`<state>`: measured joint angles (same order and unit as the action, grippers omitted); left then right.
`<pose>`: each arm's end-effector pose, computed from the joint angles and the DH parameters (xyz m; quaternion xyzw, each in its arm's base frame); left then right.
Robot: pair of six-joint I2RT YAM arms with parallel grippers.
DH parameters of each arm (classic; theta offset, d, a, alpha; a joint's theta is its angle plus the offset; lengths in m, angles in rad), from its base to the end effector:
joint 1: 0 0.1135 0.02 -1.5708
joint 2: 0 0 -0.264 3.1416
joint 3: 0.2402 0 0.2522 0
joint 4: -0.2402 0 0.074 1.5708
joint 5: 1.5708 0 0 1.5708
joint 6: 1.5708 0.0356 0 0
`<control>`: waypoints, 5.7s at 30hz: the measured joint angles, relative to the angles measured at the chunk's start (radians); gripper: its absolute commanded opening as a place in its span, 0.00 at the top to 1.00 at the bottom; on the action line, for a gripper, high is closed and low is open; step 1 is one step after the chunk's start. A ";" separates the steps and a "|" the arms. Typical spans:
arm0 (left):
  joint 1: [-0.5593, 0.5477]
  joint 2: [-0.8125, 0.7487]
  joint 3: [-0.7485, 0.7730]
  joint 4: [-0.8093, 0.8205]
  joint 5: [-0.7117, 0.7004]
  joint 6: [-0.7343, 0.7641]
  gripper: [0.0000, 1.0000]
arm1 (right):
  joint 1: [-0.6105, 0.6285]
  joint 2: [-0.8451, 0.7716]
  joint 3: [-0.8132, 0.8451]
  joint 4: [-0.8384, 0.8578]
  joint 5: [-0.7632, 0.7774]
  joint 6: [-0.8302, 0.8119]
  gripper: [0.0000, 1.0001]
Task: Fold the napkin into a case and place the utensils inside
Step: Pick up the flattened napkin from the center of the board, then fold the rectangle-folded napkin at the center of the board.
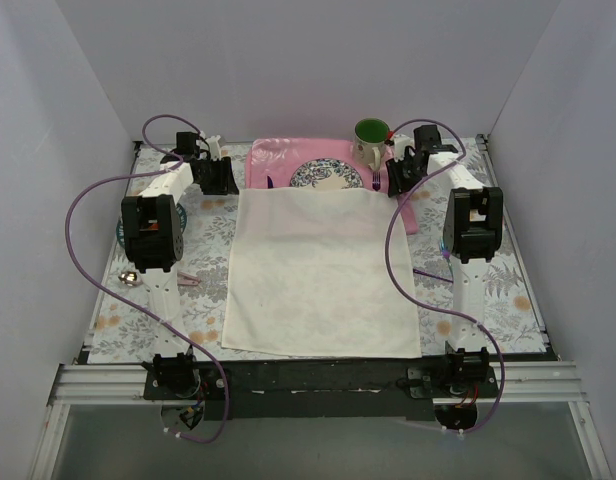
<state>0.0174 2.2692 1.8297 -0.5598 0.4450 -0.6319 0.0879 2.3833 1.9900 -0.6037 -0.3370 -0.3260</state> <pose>0.4946 -0.0067 0.1765 -0.2395 0.9068 -0.2850 0.1980 0.5163 0.0573 0.1662 -0.2407 0.9156 0.1266 0.2961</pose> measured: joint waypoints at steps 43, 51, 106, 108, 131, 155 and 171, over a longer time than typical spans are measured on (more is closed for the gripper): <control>-0.110 0.063 0.064 0.029 -0.162 0.135 0.63 | 0.019 -0.118 -0.037 0.030 -0.058 0.050 0.99; -0.117 0.074 0.071 0.038 -0.251 0.153 0.65 | 0.019 -0.118 -0.037 0.029 -0.060 0.058 0.99; -0.126 0.022 0.073 0.014 -0.275 0.178 1.00 | -0.009 -0.133 0.017 -0.004 -0.117 0.054 0.99; -0.119 -0.026 0.051 0.014 -0.264 0.179 1.00 | -0.013 -0.148 0.016 -0.010 -0.123 0.049 0.99; -0.103 -0.716 -0.484 -0.049 -0.017 0.335 1.00 | -0.040 -0.650 -0.441 -0.125 -0.254 -0.164 0.99; -0.086 -0.393 -0.033 -0.021 -0.180 0.154 1.00 | -0.042 -0.517 -0.075 -0.070 -0.154 -0.061 0.99; -0.072 -0.585 -0.271 -0.033 -0.099 0.204 1.00 | -0.061 -0.693 -0.348 -0.092 -0.179 -0.125 0.99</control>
<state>-0.0544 1.6844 1.5585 -0.5926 0.3462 -0.4274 0.0265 1.6901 1.6417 -0.6952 -0.5156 -0.4511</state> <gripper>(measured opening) 0.052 0.021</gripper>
